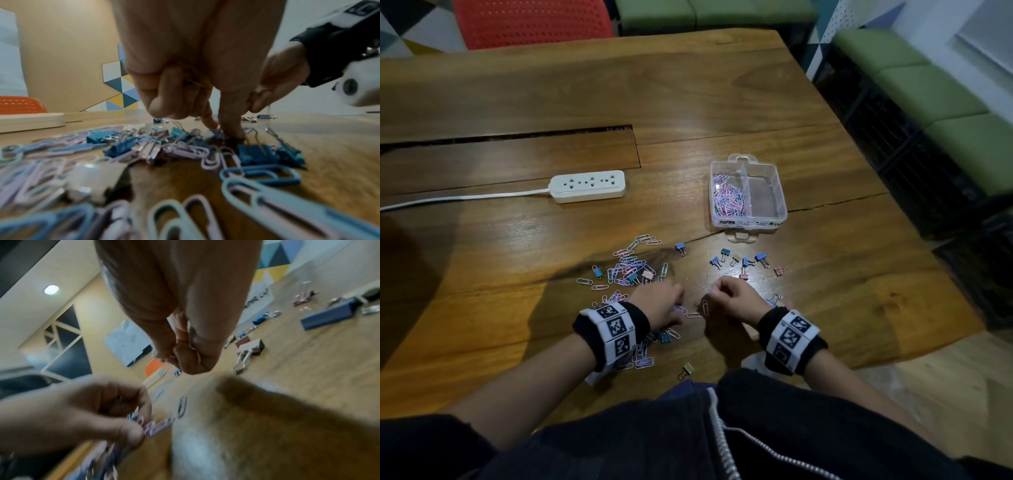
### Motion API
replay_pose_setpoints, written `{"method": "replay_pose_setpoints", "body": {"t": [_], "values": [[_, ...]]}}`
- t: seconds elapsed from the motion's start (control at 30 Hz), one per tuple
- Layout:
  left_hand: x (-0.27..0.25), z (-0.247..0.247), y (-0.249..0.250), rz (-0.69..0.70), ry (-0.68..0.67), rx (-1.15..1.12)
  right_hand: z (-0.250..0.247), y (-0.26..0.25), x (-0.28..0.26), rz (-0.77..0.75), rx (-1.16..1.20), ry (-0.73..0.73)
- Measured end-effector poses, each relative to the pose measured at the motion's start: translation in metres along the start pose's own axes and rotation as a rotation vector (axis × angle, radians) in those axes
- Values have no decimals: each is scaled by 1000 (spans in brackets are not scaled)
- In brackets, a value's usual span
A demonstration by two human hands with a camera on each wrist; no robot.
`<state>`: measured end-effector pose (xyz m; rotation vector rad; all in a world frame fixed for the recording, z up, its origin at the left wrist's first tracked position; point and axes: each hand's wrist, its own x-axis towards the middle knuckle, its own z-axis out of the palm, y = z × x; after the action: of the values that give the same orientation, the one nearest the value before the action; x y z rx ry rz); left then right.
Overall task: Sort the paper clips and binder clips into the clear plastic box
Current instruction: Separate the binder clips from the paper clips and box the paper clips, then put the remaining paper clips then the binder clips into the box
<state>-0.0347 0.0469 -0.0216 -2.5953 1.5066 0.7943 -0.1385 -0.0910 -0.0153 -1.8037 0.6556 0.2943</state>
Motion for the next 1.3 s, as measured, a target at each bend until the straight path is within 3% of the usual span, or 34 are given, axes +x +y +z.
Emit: {"method": "replay_pose_setpoints", "body": {"t": [0.13,0.27,0.33,0.47,0.57,0.77,0.9,1.07,1.17,1.3], "values": [[0,2,0,25,-61,98,-21,-3,1,26,284,-25],[-1,0,-2,36,-54,41,-48,-24,7,28,236,5],[2,-7,-4,-14,-82,-232,-64,-39,14,42,209,68],[14,-35,-6,-202,-22,-1049,-97,-64,40,67,235,213],[23,-58,-4,-283,-55,-1613,-110,-78,65,61,243,317],[58,-101,7,-329,-47,-1995,-114,-81,113,85,321,349],[91,-126,19,-353,-50,-2100,-110,-70,109,2,154,438],[119,-148,36,-266,-72,-2185,-103,-54,69,-63,349,498],[126,-149,39,-285,-50,-2109,-88,-42,43,-79,359,493],[118,-144,32,-206,-28,-1931,-60,-22,19,-89,253,378]]}}
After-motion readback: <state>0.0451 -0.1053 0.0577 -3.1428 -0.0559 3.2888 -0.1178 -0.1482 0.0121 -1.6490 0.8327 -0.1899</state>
